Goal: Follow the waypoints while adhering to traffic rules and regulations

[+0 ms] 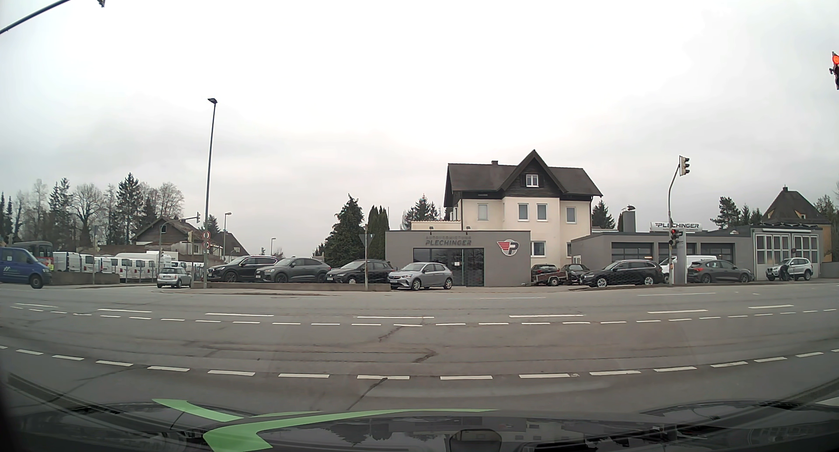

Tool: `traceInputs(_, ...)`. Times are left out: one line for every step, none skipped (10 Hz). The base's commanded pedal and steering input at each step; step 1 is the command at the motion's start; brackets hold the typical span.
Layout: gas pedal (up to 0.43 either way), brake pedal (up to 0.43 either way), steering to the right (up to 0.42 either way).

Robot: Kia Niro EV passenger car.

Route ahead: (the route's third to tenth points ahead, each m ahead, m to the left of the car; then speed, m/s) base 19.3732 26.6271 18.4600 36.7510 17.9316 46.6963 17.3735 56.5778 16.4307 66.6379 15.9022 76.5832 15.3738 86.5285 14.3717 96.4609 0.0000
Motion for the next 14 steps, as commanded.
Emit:
traceInputs(0.000, 0.341, -0.003)
traceInputs(0.000, 0.341, -0.003)
traceInputs(0.000, 0.341, -0.003)
traceInputs(0.000, 0.341, -0.003)
traceInputs(0.000, 0.341, -0.003)
traceInputs(0.000, 0.341, -0.003)
traceInputs(0.000, 0.341, -0.003)
traceInputs(0.000, 0.341, -0.003)
traceInputs(0.000, 0.341, -0.003)
traceInputs(0.000, 0.341, -0.003)
traceInputs(0.000, 0.341, -0.003)
traceInputs(0.000, 0.341, -0.003)
traceInputs(0.000, 0.341, -0.003)
traceInputs(0.000, 0.341, -0.003)
